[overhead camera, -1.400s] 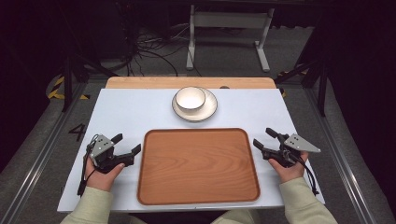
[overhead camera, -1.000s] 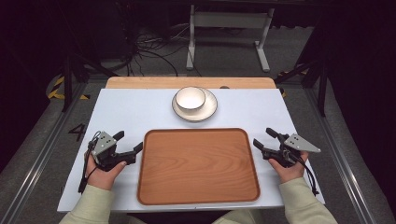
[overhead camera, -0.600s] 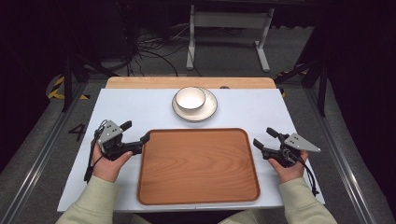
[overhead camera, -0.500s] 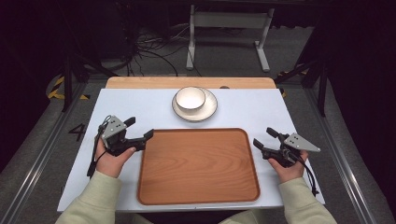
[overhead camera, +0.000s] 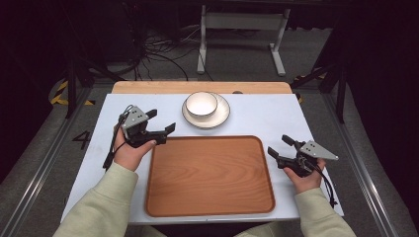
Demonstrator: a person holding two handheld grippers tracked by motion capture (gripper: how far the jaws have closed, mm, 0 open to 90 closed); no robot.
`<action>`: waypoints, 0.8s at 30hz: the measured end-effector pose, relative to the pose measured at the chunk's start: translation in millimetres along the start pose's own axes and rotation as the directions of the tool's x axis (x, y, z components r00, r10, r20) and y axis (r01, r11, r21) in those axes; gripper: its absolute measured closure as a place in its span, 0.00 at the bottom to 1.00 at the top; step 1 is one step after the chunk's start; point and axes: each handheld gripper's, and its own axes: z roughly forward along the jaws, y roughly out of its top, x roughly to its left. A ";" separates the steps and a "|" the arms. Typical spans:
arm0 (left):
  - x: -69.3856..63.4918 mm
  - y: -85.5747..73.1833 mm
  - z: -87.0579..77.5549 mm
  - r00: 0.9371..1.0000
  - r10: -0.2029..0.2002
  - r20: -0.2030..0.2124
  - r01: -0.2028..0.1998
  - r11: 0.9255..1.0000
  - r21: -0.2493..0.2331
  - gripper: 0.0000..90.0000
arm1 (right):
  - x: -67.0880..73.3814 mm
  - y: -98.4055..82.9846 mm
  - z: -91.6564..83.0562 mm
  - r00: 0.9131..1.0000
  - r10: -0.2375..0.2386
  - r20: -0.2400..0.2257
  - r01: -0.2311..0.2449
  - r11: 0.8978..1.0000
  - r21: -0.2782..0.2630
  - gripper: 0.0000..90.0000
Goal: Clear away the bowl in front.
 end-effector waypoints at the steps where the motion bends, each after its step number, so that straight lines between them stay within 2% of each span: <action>1: 0.1 2.3 2.5 1.000 0.001 0.002 -0.001 1.000 0.003 0.18 | 0.0 0.0 0.0 1.000 0.000 0.000 0.000 1.000 0.000 0.25; 6: 2.1 13.7 16.5 1.000 0.018 0.008 -0.018 1.000 0.019 0.18 | -0.1 0.0 0.1 1.000 0.004 0.003 -0.004 1.000 0.001 0.25; 11: 3.1 20.7 26.7 0.999 0.001 0.039 -0.002 1.000 0.017 0.18 | -0.2 0.0 0.3 1.000 0.009 0.005 -0.009 1.000 0.000 0.24; 14: 4.0 25.4 33.8 0.999 0.015 0.041 -0.016 0.999 0.028 0.18 | -0.1 0.0 0.3 1.000 0.012 0.007 -0.012 1.000 0.001 0.24; 21: 12.0 34.8 50.1 0.999 -0.007 0.051 0.006 1.000 0.029 0.23 | -0.4 0.0 0.3 1.000 0.017 0.008 -0.017 1.000 0.003 0.24; 24: 18.0 37.4 57.7 0.998 -0.034 0.057 0.033 0.999 0.023 0.26 | -0.4 0.1 0.3 1.000 0.016 0.008 -0.016 1.000 0.003 0.24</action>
